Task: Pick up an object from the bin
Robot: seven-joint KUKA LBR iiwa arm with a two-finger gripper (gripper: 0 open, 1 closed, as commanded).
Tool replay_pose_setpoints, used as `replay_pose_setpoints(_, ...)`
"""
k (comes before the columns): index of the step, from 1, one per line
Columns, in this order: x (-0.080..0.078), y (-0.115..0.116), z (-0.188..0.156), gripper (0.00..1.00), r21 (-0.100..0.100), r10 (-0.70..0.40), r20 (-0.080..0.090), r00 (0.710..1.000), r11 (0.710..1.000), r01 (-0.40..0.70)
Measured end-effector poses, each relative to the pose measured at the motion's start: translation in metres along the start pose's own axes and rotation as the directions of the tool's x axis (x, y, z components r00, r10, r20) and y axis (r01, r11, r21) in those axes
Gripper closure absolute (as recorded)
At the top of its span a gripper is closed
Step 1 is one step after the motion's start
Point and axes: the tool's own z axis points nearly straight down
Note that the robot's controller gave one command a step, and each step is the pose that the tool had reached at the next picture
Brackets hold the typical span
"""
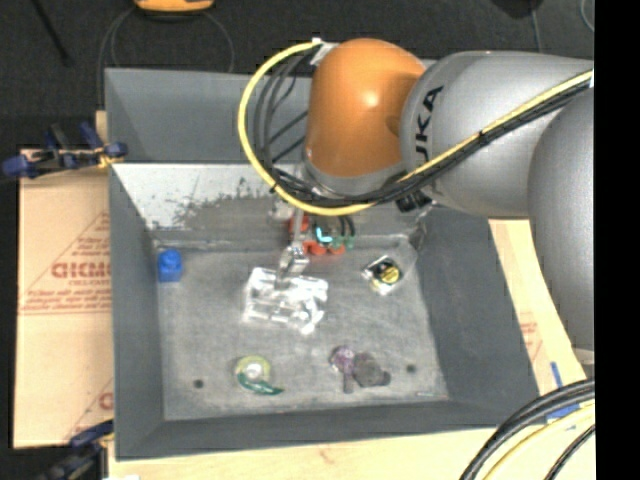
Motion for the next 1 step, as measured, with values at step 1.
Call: replay_pose_setpoints(1,0.0022,-0.1700,0.0758,0.00,0.006,-0.238,0.003,0.971,0.971,0.238)
